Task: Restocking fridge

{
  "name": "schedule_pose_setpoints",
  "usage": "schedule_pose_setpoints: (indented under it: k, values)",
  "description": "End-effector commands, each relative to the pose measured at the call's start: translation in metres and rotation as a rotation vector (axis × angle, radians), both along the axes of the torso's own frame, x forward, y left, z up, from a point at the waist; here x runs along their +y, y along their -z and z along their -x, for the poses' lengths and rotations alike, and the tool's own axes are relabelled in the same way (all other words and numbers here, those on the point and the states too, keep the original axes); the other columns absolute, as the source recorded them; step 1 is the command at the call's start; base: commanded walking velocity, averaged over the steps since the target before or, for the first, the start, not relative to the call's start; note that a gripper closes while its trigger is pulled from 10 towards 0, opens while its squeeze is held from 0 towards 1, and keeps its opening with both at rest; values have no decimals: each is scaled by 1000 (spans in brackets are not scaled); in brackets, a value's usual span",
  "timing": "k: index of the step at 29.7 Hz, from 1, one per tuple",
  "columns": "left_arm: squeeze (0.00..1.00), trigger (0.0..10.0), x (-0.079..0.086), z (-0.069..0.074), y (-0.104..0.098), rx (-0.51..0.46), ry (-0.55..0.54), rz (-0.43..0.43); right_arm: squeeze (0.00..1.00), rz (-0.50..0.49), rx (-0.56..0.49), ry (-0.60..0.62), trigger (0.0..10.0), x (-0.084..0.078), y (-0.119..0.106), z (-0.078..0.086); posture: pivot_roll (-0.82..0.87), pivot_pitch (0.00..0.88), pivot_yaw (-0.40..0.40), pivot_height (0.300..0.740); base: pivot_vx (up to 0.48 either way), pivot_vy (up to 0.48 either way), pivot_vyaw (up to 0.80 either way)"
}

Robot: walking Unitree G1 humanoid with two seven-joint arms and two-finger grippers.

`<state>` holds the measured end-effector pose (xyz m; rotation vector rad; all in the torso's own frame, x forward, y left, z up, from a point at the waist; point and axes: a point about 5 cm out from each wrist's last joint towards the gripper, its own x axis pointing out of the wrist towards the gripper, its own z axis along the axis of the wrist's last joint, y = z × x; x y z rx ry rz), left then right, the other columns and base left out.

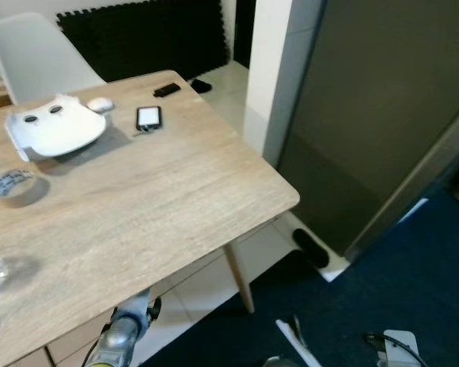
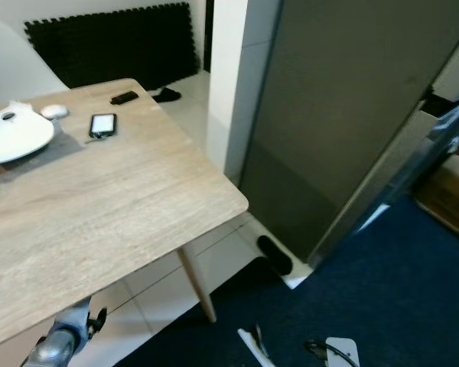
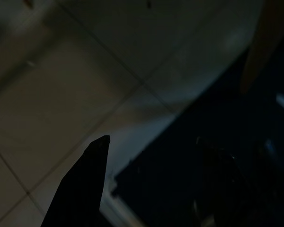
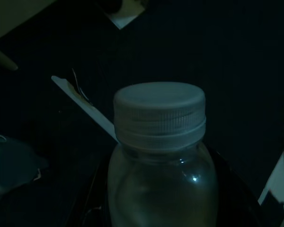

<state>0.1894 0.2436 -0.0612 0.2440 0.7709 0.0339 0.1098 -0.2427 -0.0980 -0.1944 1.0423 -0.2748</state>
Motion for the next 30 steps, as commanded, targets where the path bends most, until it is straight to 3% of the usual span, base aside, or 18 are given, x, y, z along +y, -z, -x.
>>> schedule_pose_setpoints:
  k: [1,7,20,30]
  values:
    - [0,10000,-2,7,5,46,31,2,0,14,-16,0,10000,-3,-2,-3,20,74,-39,740,0,0,-769]
    - [0,10000,-2,19,11,92,58,-3,0,24,-14,-46,10000,-2,-3,-6,16,53,-32,740,0,0,-765]
    - [0,10000,-12,21,14,91,86,15,0,30,-37,-85,10000,2,-5,-15,30,43,-26,740,0,0,-758]
    - [0,10000,-12,28,16,105,111,15,0,24,-31,-87,10000,4,-3,-12,25,44,-21,740,0,0,-756]
